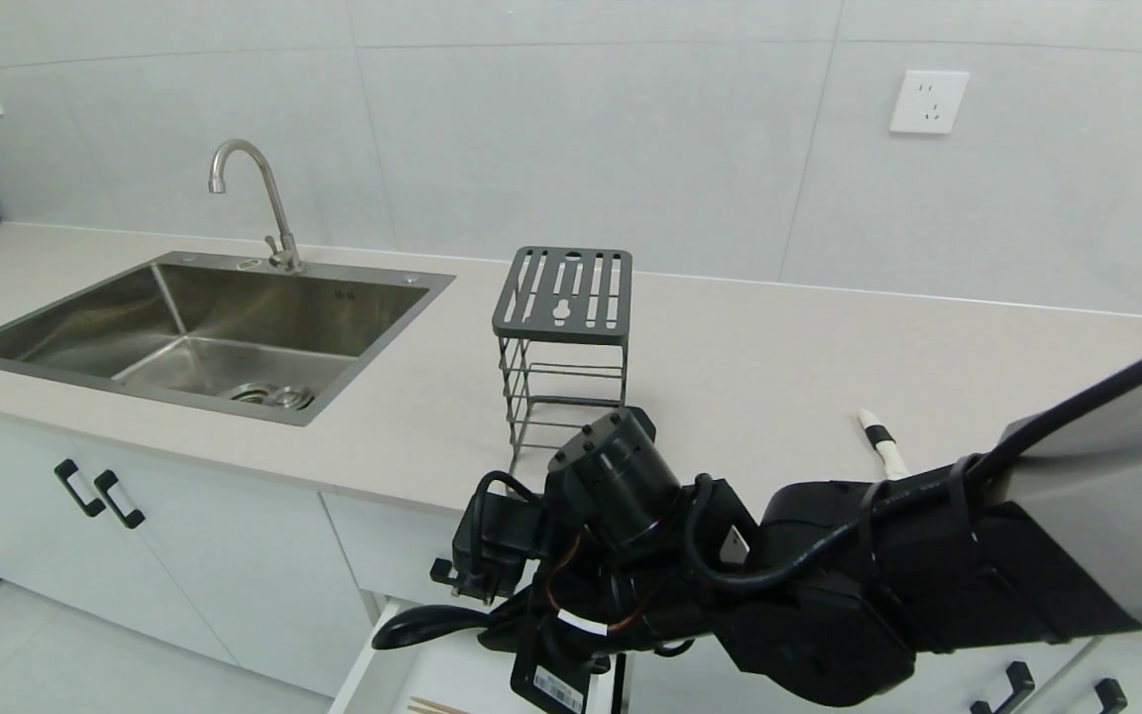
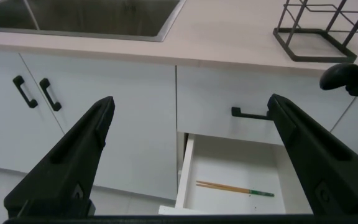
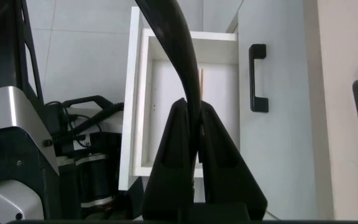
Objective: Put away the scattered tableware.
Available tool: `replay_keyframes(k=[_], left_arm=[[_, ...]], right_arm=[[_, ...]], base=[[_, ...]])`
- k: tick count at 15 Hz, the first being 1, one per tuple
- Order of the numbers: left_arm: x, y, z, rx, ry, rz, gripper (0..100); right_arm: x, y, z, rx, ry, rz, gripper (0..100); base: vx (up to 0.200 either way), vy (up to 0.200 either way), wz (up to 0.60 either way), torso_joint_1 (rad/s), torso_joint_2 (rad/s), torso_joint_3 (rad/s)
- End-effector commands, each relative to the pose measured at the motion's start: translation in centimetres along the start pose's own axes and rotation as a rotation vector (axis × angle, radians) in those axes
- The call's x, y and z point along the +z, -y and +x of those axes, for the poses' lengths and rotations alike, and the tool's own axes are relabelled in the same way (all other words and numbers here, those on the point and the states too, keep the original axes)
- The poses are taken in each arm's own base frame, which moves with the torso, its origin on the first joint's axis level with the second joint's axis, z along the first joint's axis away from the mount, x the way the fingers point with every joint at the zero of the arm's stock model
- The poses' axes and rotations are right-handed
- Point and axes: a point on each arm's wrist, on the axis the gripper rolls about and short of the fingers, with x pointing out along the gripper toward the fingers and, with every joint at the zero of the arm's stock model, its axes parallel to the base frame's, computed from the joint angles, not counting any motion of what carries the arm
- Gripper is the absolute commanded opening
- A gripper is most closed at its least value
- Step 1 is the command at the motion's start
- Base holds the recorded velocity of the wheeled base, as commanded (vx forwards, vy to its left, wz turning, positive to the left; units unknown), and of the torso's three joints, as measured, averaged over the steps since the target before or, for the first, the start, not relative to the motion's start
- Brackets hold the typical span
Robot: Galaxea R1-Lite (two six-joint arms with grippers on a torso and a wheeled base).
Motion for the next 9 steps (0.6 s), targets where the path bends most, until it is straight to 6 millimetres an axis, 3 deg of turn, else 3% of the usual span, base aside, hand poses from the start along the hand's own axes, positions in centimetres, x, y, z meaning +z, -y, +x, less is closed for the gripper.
replay_keyframes(k=[1, 9], left_arm=[[0.00, 0.00, 0.01, 0.000, -0.001, 0.000, 100], [0.00, 0.00, 0.01, 0.000, -0.001, 0.000, 100]], right_arm=[[-0.12, -0.05, 0.05, 0.002, -0.004, 0.005, 0], [-0.20, 0.00, 0.28, 0.000, -0.008, 0.007, 0]], base=[[0.000, 0.000, 0.00, -0.183, 0.42, 0.232], [0.000, 0.000, 0.00, -0.207, 0.49, 0.281]])
